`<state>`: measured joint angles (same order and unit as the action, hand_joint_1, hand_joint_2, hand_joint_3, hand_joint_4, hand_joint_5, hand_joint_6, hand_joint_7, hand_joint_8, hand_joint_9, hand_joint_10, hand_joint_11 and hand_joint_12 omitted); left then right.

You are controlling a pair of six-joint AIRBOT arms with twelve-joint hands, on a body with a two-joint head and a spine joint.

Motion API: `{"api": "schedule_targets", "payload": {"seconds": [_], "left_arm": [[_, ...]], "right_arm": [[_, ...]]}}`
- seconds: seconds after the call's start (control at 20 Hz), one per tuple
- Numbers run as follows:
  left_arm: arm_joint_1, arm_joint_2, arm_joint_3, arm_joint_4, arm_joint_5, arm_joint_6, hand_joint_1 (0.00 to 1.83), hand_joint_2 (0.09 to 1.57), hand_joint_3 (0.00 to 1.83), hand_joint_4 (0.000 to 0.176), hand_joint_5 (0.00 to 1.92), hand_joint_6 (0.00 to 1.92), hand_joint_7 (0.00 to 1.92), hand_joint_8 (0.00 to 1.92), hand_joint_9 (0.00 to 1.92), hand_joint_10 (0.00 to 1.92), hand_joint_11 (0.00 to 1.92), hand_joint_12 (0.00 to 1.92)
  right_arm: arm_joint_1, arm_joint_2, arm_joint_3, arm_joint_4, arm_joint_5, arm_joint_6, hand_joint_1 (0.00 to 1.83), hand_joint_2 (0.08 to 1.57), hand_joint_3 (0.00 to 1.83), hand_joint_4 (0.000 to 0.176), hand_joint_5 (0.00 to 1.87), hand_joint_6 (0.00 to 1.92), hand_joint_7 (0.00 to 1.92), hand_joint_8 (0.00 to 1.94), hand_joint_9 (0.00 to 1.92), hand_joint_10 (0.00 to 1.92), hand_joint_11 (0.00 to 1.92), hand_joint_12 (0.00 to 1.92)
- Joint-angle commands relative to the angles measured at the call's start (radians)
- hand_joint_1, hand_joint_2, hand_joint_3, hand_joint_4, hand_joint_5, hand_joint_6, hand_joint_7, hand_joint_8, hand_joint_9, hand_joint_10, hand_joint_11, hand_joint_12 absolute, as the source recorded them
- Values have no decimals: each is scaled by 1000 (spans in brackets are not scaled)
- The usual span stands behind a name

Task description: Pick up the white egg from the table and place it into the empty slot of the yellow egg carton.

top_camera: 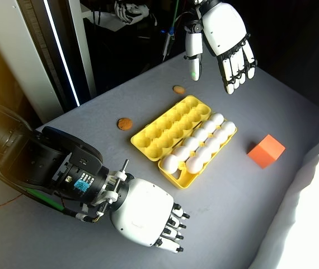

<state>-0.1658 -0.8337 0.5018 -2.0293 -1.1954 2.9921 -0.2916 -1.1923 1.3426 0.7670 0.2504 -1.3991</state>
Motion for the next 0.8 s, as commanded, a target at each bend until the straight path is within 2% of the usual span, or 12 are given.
{"api": "schedule_targets", "payload": {"seconds": [0.0, 0.05, 0.1, 0.2, 0.25, 0.35, 0.4, 0.5, 0.55, 0.6, 0.65, 0.75], "left_arm": [[-16, 7, -3, 80, -15, 6, 0, 1290, 2, 0, 320, 2, 348, 3, 311, 5, 0, 426], [-19, 6, -2, 75, -19, 6, 0, 1287, 0, 0, 325, 2, 363, 5, 322, 3, 0, 443], [-21, 4, -2, 69, -26, 6, 0, 1287, 0, 0, 325, 2, 363, 5, 322, 3, 0, 443], [-27, 0, -1, 59, -37, 6, 0, 1291, 1, 0, 309, 2, 349, 0, 301, 0, 0, 413], [-28, -1, -1, 57, -40, 6, 0, 1296, 1, 0, 322, 3, 361, 2, 318, 3, 0, 451], [-27, -1, -1, 62, -40, 6, 0, 1298, 1, 0, 329, 0, 363, 0, 329, 1, 0, 485], [-27, -1, -1, 63, -39, 6, 0, 1304, 1, 0, 330, 1, 366, 2, 328, 2, 0, 487], [-25, -1, -1, 68, -38, 6, 0, 1304, 0, 0, 327, 0, 360, 1, 319, 1, 0, 473], [-25, -1, -1, 67, -38, 6, 0, 1303, 0, 0, 330, 1, 364, 2, 321, 2, 0, 484], [-24, -1, -1, 69, -35, 6, 0, 1304, 1, 0, 330, 3, 375, 5, 336, 6, 0, 468], [-21, 0, -1, 71, -33, 6, 0, 1304, 1, 0, 330, 3, 375, 5, 336, 6, 0, 468], [-19, 2, -1, 77, -25, 6, 0, 1300, 0, 0, 323, 0, 384, 8, 349, 11, 0, 472]], "right_arm": [[-2, 15, 5, -8, 93, 6, 1214, 1083, 0, 0, 667, 73, 733, 76, 575, 153, 0, 1309], [-2, 15, 5, -8, 95, 6, 1210, 1089, 0, 0, 739, 92, 824, 99, 648, 227, 0, 1456], [-3, 15, 5, -8, 99, 6, 1210, 1089, 0, 0, 739, 92, 824, 99, 648, 227, 0, 1456], [-6, 15, 5, -8, 109, 6, 1234, 1098, 0, 0, 796, 80, 897, 99, 588, 589, 53, 1502], [-6, 15, 5, -8, 110, 7, 1244, 1111, 2, 0, 803, 77, 898, 95, 543, 694, 48, 1517], [-7, 15, 5, -8, 112, 7, 1256, 1110, 1, 0, 794, 70, 900, 96, 523, 787, 61, 1531], [-9, 15, 5, -8, 114, 7, 1320, 1182, 8, 0, 818, 88, 806, 1238, 526, 862, 101, 1547], [-10, 15, 5, -8, 117, 8, 1318, 1196, 4, 0, 815, 91, 787, 1300, 516, 887, 89, 1559], [-10, 15, 5, -8, 119, 8, 1237, 1137, 0, 0, 819, 93, 689, 843, 512, 876, 82, 1537], [-10, 15, 5, -8, 122, 8, 1211, 1109, 0, 0, 817, 84, 763, 444, 522, 816, 80, 1511], [-10, 15, 5, -8, 124, 9, 1211, 1109, 0, 0, 817, 84, 763, 444, 522, 816, 80, 1511], [-8, 15, 5, -8, 129, 11, 1197, 1110, 0, 0, 810, 69, 797, 320, 508, 805, 61, 1522]]}}
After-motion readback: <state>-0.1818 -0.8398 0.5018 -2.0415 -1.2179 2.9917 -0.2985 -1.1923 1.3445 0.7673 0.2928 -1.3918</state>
